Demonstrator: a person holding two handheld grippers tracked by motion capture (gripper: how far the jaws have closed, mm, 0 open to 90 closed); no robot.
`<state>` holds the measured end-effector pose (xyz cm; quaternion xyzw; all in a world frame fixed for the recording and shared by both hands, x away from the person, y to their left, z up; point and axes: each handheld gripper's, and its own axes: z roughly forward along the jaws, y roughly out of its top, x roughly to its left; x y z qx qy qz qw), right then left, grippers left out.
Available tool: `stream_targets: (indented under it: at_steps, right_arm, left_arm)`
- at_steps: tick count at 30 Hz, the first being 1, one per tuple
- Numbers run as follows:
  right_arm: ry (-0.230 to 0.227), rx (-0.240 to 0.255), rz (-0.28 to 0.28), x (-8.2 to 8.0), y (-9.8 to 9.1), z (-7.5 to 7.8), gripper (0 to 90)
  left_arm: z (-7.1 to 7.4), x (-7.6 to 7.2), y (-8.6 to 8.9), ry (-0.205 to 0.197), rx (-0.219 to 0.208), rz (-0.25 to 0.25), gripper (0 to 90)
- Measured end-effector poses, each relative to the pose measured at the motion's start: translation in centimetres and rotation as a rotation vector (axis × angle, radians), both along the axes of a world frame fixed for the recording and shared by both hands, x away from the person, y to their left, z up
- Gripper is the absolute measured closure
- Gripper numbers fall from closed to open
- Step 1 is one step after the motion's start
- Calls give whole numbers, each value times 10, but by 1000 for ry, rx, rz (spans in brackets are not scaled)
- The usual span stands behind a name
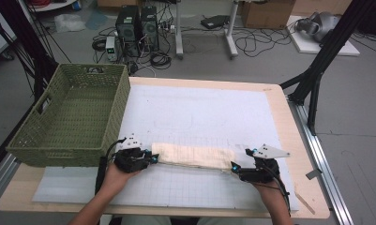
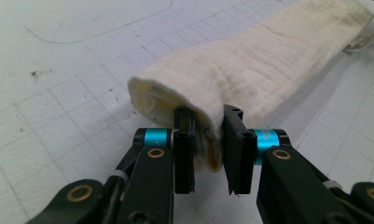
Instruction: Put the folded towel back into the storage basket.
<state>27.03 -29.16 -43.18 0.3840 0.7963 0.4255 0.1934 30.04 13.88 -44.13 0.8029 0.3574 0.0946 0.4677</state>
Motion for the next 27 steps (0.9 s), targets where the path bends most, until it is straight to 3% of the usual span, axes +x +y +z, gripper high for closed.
stream_targets:
  at_steps: [6, 12, 17, 19, 27]
  right_arm:
    - [47, -32, 39, 1, 7, -7, 389]
    - [67, -47, 53, 2, 9, -12, 461]
    - [62, -98, 92, 1, 14, -14, 520]
    - [68, -94, 94, 2, 14, -15, 527]
    - [137, 16, 98, 4, 9, -19, 674]
  left_arm:
    - [0, 0, 1, -1, 0, 1, 748]
    - [-1, 0, 0, -2, 4, 0, 745]
    - [-2, 0, 0, 3, 12, -2, 743]
    - [-3, 0, 0, 3, 12, 0, 740]
    - [-5, 1, -1, 8, 22, 1, 741]
